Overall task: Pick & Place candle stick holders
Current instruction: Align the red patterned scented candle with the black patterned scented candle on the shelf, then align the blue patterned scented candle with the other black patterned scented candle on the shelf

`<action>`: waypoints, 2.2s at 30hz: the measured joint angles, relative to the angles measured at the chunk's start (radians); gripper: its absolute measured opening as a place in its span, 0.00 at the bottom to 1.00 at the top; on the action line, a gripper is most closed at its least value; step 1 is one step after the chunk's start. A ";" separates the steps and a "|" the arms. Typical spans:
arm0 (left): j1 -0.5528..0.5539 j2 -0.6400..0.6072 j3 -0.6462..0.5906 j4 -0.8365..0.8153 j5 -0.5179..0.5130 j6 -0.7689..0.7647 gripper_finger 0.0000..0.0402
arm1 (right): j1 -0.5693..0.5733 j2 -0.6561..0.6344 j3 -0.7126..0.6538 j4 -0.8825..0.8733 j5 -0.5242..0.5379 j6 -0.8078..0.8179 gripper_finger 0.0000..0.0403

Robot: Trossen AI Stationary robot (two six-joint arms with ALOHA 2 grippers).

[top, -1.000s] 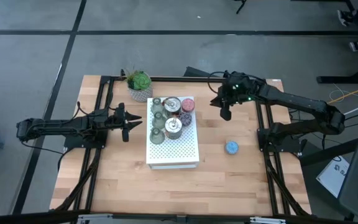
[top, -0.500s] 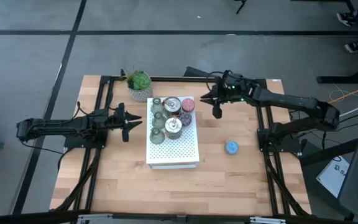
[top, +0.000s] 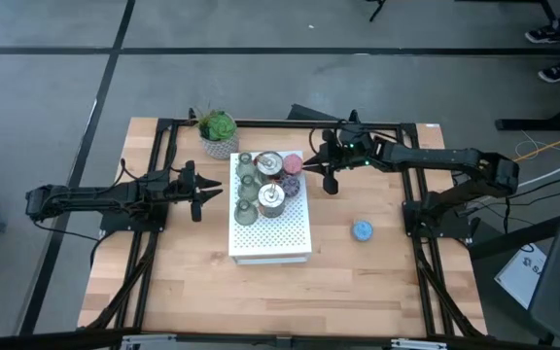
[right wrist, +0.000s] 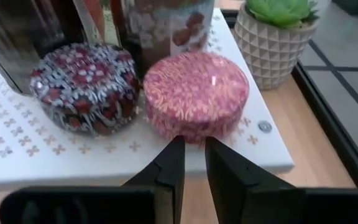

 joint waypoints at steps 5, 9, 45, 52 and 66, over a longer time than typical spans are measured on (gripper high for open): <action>0.000 0.000 0.000 0.000 0.000 0.000 0.27 | 0.007 0.004 0.000 0.037 0.001 0.001 0.16; 0.000 0.000 0.000 0.000 0.000 0.000 0.27 | 0.006 0.000 0.002 0.016 0.001 0.018 0.16; 0.000 0.000 0.000 0.000 0.000 0.000 0.27 | 0.185 -0.081 0.199 -0.687 -0.092 -0.023 0.31; 0.000 0.000 0.000 0.000 0.000 0.000 0.27 | 0.265 -0.081 0.199 -0.690 -0.095 0.097 0.58; 0.000 0.000 0.000 0.000 0.000 0.000 0.27 | 0.460 -0.079 0.200 -0.630 -0.186 0.177 0.76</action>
